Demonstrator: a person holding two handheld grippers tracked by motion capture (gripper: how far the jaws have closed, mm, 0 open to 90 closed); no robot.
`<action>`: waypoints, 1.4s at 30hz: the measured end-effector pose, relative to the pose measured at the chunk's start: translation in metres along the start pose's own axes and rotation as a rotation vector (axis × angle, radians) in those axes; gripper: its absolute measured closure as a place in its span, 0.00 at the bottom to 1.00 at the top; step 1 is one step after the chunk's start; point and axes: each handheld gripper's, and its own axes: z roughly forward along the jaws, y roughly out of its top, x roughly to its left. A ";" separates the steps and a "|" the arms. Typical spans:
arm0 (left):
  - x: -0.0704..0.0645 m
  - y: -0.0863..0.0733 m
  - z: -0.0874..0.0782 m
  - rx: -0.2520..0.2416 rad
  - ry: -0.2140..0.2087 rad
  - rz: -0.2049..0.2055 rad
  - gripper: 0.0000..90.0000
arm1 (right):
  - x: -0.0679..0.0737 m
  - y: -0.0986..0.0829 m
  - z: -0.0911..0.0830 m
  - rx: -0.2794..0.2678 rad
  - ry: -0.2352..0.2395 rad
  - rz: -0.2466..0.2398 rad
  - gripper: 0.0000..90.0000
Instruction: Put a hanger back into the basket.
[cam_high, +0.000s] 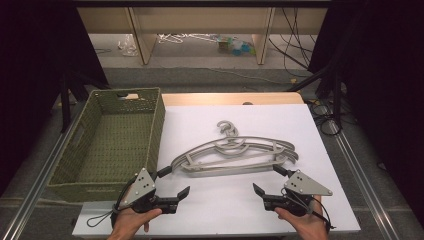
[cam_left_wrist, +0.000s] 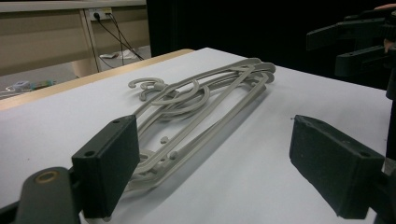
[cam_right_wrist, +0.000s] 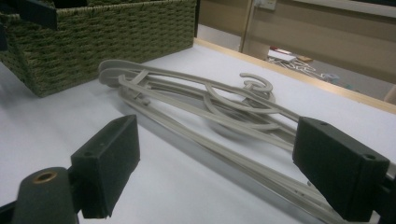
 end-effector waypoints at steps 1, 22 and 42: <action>0.000 0.000 0.000 -0.001 0.001 -0.003 0.18 | -0.001 0.000 0.001 -0.006 -0.007 -0.002 0.17; 0.001 0.000 -0.001 -0.004 0.011 0.005 0.18 | -0.045 0.027 0.030 0.149 0.072 -0.033 0.21; -0.004 0.000 0.000 -0.004 0.000 0.021 0.18 | -0.119 0.056 0.113 0.457 0.095 -0.132 0.46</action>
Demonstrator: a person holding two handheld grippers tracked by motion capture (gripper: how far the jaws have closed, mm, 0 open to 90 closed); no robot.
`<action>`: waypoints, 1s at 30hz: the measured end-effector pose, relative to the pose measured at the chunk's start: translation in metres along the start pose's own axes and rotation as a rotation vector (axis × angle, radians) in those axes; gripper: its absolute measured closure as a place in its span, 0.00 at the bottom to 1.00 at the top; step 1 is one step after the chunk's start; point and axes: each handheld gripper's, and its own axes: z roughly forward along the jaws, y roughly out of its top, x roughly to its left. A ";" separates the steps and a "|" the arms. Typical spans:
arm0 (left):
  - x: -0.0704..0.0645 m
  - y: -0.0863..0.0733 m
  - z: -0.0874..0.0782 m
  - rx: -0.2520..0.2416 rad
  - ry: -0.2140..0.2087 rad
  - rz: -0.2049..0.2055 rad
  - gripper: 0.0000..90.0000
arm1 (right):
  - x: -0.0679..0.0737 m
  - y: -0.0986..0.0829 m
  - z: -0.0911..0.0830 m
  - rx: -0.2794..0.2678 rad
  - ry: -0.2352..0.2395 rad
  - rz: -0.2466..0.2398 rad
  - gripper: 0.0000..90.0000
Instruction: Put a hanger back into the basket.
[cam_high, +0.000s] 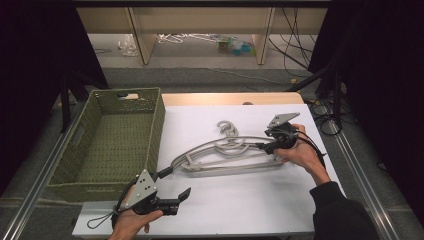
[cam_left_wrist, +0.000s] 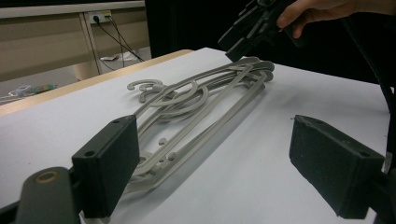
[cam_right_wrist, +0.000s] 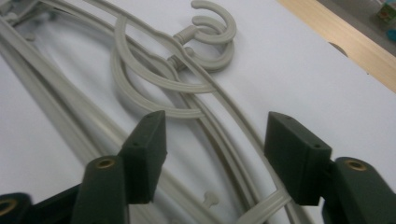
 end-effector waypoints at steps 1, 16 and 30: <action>0.000 0.000 0.000 -0.001 0.002 -0.011 0.18 | -0.003 0.002 0.003 0.012 0.003 -0.001 0.46; 0.001 0.000 0.000 -0.002 0.003 -0.004 0.18 | -0.024 0.017 0.050 0.144 0.004 -0.081 0.60; 0.001 0.000 0.000 0.001 0.003 -0.003 0.18 | -0.025 0.019 0.067 0.234 -0.026 -0.191 0.68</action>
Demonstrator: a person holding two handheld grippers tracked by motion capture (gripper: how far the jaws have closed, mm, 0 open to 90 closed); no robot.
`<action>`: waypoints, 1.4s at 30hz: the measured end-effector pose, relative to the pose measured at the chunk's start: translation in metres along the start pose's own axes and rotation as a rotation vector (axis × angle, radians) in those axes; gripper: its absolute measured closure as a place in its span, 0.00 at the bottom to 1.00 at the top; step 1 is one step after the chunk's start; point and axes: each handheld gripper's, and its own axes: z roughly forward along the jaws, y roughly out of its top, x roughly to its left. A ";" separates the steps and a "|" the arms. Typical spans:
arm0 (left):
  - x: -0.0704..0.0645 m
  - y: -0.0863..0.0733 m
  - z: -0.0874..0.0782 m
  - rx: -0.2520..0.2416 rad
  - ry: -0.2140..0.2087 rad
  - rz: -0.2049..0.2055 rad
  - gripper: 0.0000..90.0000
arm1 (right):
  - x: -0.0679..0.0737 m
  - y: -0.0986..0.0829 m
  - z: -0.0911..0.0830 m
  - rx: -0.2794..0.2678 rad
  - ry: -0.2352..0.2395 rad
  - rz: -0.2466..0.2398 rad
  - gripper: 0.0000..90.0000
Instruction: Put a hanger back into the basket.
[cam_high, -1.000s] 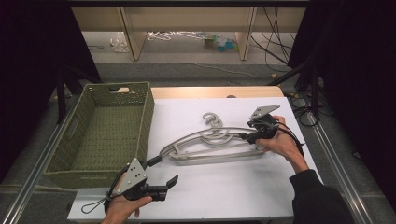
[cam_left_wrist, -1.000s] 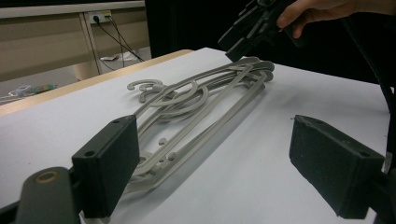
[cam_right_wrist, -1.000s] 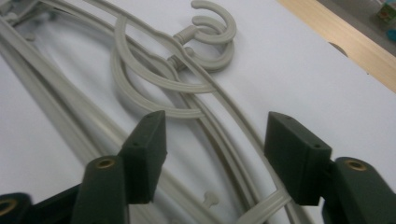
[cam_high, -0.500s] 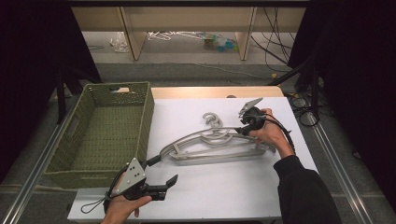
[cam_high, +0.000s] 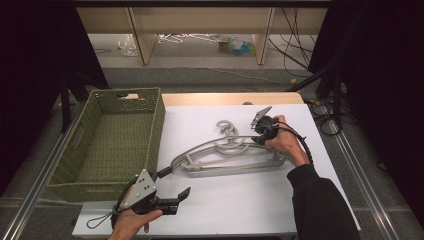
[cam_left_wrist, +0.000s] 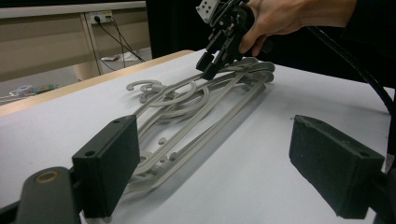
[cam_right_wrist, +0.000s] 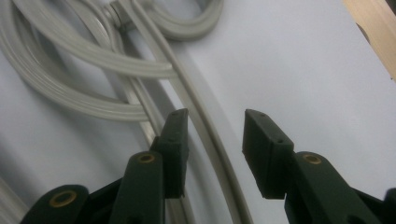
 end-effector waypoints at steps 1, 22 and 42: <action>0.000 0.000 0.000 -0.001 0.000 -0.001 0.18 | 0.000 0.000 0.001 0.015 -0.006 -0.007 0.69; 0.001 -0.001 0.002 0.010 0.001 0.003 0.18 | 0.004 -0.009 -0.019 -0.038 -0.038 -0.317 0.90; 0.001 0.005 0.006 0.014 0.011 -0.001 0.18 | 0.025 -0.019 -0.088 -0.163 -0.058 -0.419 0.92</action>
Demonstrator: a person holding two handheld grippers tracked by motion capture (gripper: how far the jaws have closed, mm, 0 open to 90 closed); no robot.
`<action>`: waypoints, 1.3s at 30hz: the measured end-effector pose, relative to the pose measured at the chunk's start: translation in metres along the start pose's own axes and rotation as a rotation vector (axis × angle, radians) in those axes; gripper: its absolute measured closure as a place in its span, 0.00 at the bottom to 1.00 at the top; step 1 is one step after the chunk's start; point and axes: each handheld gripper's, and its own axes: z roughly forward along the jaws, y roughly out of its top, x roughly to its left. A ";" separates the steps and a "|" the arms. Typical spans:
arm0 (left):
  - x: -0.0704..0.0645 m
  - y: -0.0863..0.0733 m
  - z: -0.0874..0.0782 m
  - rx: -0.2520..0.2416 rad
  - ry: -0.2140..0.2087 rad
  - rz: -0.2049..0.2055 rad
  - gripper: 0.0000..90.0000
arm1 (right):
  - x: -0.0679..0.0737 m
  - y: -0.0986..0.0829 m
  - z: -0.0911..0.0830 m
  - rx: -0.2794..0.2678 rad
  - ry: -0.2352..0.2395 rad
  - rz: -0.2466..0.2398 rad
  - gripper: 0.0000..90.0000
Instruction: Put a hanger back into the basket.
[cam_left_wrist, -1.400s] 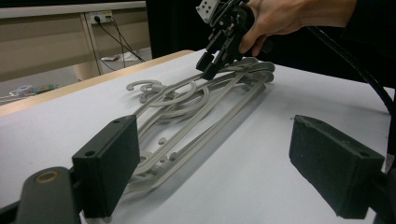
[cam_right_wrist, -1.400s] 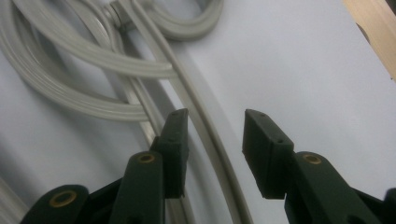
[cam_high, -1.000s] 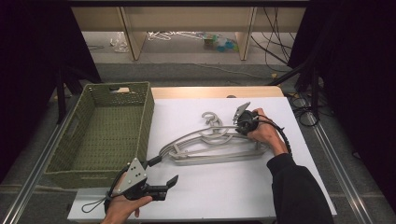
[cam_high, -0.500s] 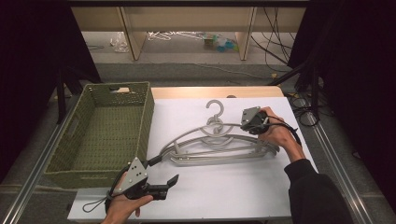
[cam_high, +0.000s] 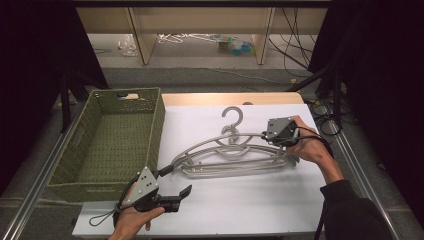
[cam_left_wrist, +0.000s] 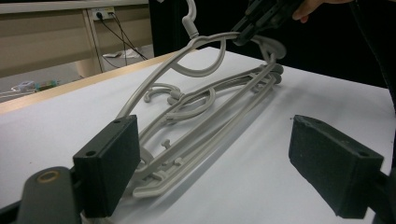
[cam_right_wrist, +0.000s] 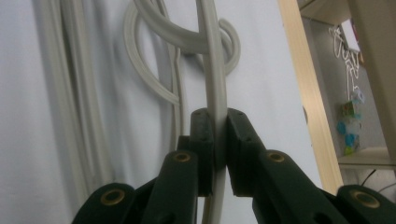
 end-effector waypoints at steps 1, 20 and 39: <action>-0.001 0.001 0.001 -0.002 0.001 -0.016 0.18 | 0.001 0.001 -0.004 -0.017 0.000 -0.001 0.92; 0.004 0.043 0.071 0.121 -0.053 0.070 0.28 | 0.051 0.001 -0.047 -0.141 -0.014 -0.049 0.92; -0.011 0.053 0.129 0.242 -0.181 0.169 0.58 | 0.061 0.000 -0.051 -0.161 0.008 -0.053 0.92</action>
